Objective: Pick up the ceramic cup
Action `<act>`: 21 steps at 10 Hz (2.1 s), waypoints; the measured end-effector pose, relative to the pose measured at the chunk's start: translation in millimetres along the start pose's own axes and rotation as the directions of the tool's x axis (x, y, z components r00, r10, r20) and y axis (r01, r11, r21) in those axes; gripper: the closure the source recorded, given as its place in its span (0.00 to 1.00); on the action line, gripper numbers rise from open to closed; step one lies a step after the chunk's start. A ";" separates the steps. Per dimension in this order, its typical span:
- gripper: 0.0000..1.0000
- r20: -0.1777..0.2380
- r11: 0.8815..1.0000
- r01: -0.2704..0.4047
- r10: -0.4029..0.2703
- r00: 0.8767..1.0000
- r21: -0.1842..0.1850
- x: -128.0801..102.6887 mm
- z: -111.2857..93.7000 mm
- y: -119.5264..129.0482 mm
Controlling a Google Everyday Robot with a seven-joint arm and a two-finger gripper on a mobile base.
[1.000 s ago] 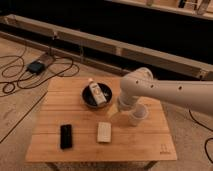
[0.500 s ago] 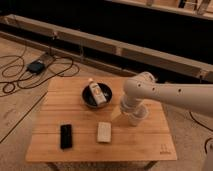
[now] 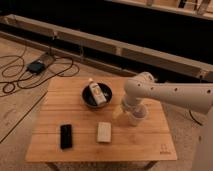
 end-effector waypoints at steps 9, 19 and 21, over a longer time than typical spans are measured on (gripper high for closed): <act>0.94 -0.015 0.999 0.053 -0.053 0.998 0.001 7.2 3.3 5.0; 1.00 0.016 0.972 0.210 -0.213 0.977 0.101 -31.7 -71.6 13.9; 1.00 0.018 0.972 0.210 -0.213 0.977 0.101 -32.4 -71.7 14.1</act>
